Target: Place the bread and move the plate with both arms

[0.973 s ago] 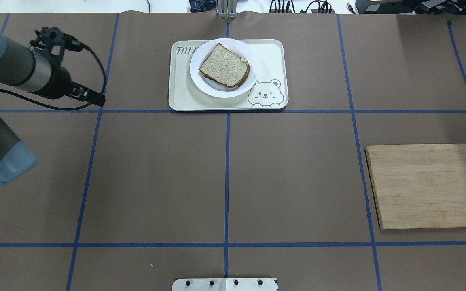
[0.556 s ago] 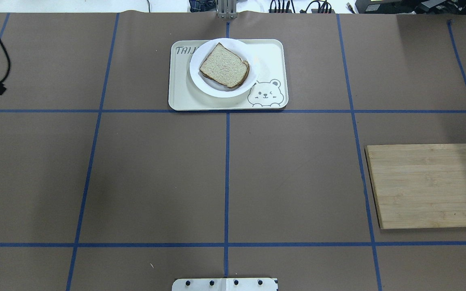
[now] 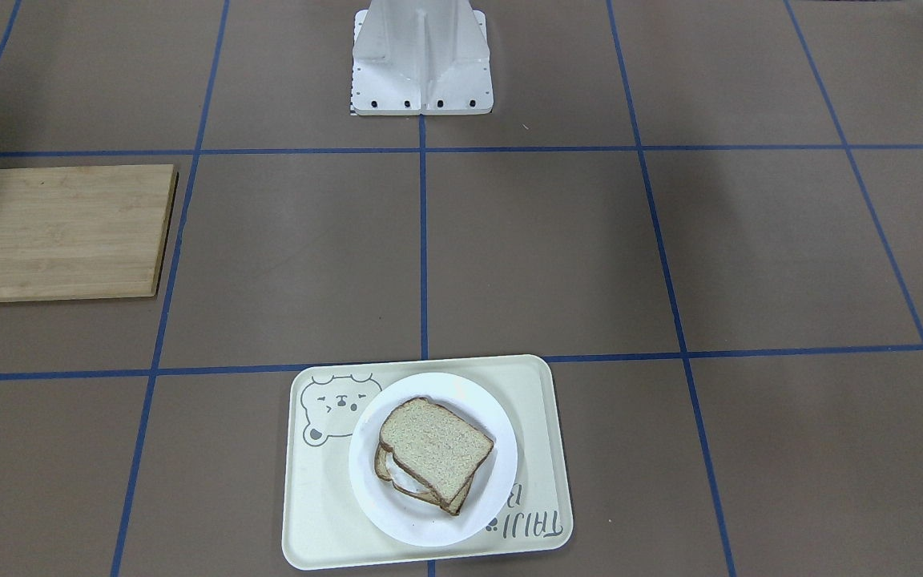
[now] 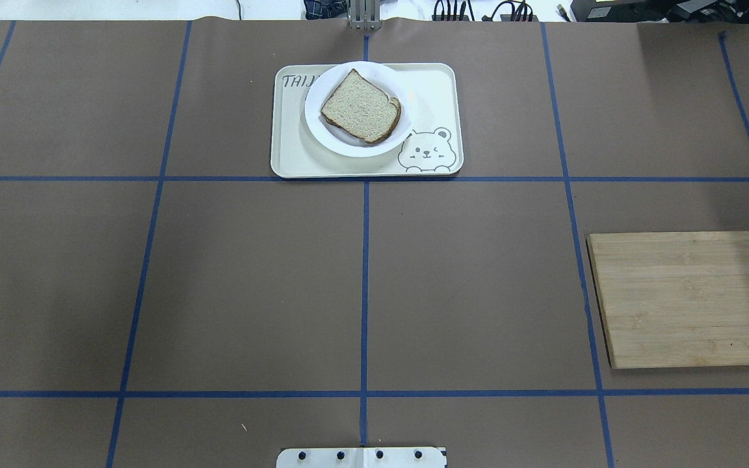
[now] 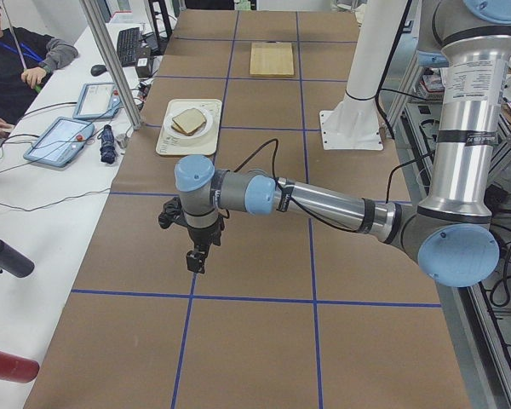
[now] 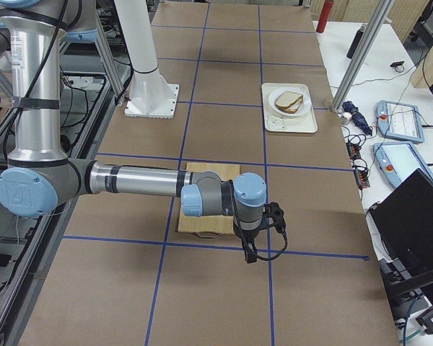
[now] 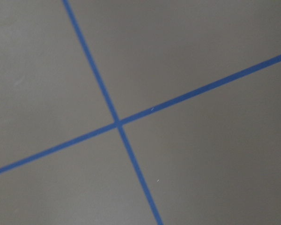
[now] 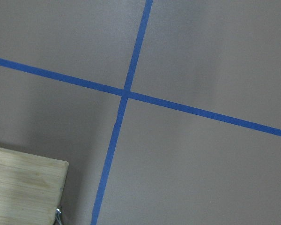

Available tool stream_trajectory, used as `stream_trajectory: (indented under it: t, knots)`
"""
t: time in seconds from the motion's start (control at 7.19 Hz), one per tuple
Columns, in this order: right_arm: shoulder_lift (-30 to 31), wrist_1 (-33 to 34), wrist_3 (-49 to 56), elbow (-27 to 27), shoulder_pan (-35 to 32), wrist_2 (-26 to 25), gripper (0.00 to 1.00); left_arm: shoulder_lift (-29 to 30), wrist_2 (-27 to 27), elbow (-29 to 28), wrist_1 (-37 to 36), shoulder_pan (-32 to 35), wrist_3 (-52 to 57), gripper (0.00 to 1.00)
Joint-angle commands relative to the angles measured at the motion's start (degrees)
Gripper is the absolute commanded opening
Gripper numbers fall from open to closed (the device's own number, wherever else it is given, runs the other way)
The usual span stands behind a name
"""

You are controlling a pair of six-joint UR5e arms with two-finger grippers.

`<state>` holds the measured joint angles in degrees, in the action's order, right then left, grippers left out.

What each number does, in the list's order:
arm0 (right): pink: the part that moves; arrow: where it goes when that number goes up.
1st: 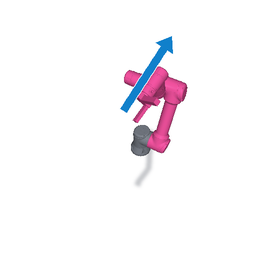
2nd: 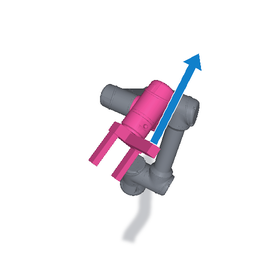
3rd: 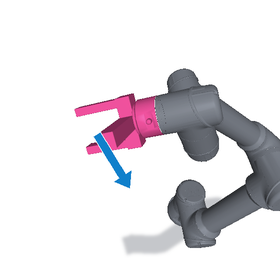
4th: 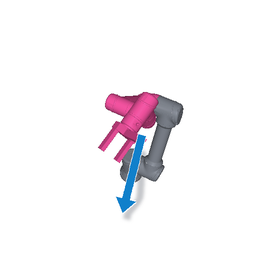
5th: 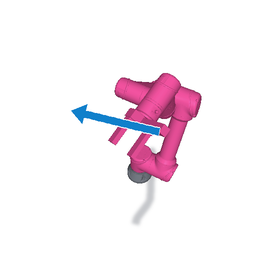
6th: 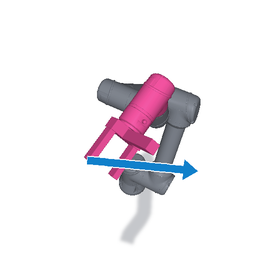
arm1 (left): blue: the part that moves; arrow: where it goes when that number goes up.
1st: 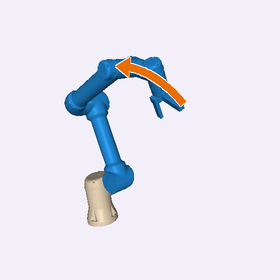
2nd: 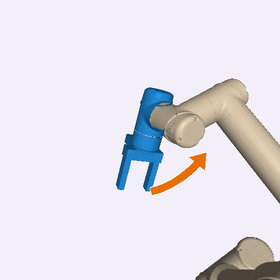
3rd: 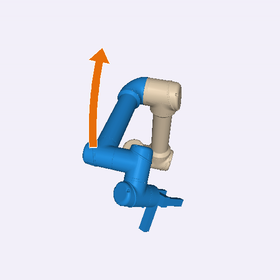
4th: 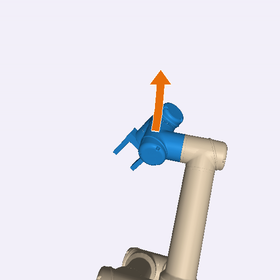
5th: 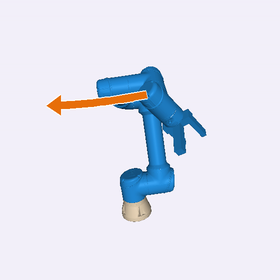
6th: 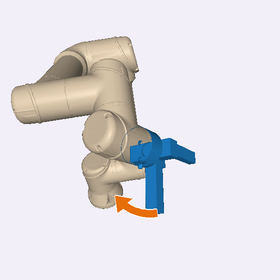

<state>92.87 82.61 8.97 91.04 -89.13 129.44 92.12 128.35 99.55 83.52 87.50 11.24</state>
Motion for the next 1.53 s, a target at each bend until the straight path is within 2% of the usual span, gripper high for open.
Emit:
stream_trajectory:
  t: [0.0, 1.39]
  knots:
    - [-0.2, 0.0, 0.0, 0.0, 0.0, -0.1, 1.0, -2.9, 0.2, -0.7, -0.3, 2.9, -0.4, 0.99]
    - [-1.4, 1.7, 0.0, 0.4, 0.1, 0.1, 1.0, -3.5, 0.2, 0.7, 0.3, 2.7, 0.1, 0.99]
